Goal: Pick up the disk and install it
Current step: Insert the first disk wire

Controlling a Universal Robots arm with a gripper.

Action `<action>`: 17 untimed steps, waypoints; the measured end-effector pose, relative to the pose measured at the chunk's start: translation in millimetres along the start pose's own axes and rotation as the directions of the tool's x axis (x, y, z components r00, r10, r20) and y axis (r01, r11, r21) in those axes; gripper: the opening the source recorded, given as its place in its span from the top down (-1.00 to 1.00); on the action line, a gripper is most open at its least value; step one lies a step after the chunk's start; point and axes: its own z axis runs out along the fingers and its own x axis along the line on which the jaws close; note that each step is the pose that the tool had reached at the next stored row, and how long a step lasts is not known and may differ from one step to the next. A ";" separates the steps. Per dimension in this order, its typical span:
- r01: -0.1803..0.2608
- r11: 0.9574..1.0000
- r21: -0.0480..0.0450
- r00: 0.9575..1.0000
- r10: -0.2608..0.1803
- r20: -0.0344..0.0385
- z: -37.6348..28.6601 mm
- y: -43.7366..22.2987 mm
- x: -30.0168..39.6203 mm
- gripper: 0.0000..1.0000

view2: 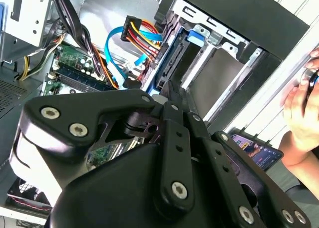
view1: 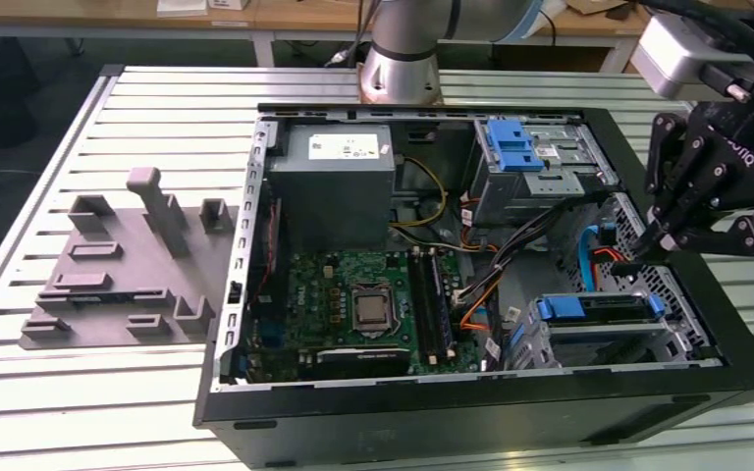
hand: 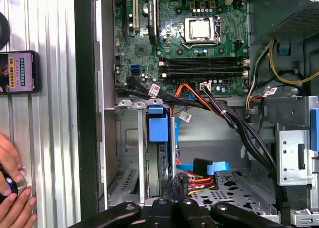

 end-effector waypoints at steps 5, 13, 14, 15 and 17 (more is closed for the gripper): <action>0.000 1.000 0.000 1.000 0.000 0.000 8.3 -2.0 -0.7 0.79; 0.000 1.000 0.000 1.000 0.000 0.000 17.1 -4.2 -2.8 0.66; 0.000 1.000 0.000 1.000 0.000 0.000 18.1 -4.2 -3.1 0.52; 0.000 1.000 0.000 1.000 0.000 0.001 19.0 -4.2 -3.4 0.52; 0.000 1.000 0.000 1.000 0.000 0.001 21.1 -4.2 -4.4 0.52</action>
